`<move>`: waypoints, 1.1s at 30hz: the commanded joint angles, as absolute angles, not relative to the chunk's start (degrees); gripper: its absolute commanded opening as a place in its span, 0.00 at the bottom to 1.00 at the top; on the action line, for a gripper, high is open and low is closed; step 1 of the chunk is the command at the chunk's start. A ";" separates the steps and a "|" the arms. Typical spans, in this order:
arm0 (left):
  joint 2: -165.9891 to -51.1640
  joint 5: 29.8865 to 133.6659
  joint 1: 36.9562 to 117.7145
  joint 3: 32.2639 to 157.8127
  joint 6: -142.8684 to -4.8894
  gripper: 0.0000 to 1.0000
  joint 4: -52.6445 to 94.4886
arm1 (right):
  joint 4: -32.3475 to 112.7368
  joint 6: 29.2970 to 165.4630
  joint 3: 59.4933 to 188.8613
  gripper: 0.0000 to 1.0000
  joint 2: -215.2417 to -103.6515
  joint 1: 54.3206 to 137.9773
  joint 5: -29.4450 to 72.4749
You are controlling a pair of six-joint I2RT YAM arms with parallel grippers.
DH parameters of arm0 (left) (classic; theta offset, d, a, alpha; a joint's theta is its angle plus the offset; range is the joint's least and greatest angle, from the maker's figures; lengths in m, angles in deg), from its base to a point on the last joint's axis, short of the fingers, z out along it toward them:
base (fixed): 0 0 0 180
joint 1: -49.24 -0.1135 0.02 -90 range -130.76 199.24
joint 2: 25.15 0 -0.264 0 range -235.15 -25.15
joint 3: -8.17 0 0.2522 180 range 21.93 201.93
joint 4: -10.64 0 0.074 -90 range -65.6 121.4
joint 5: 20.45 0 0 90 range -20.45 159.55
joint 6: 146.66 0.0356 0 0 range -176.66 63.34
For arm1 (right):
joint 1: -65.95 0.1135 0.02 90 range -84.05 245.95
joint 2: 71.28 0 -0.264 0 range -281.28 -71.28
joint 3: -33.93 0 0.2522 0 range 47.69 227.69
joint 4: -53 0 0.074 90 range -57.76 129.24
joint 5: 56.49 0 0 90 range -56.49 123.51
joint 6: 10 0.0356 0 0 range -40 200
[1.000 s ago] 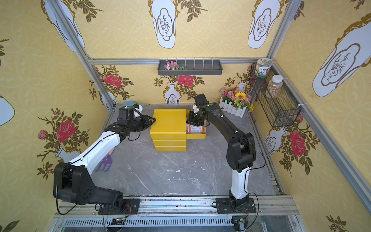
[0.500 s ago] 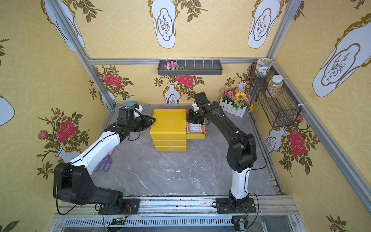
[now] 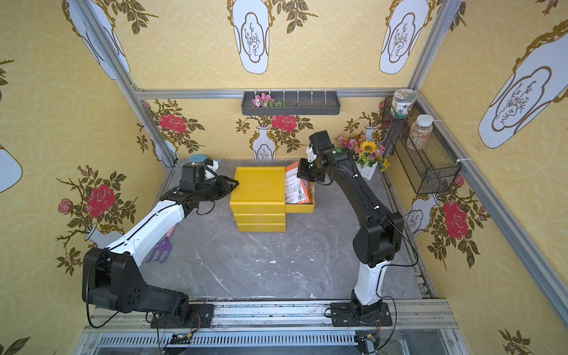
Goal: Take the seed bags out of the drawer
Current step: Pick up the seed packet from the drawer, then place the seed packet at the center of the board.
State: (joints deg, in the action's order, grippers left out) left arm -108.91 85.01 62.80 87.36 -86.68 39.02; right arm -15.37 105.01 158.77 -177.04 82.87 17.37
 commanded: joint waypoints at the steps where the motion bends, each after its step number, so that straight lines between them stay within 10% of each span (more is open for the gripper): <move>1: -109.88 83.35 62.89 86.46 -85.48 0.33 48.75 | -16.73 102.05 160.42 0.00 -175.80 82.05 19.88; 33: -108.85 83.70 62.87 86.01 -85.49 0.32 48.54 | -13.27 100.62 151.78 0.00 -165.76 58.93 19.65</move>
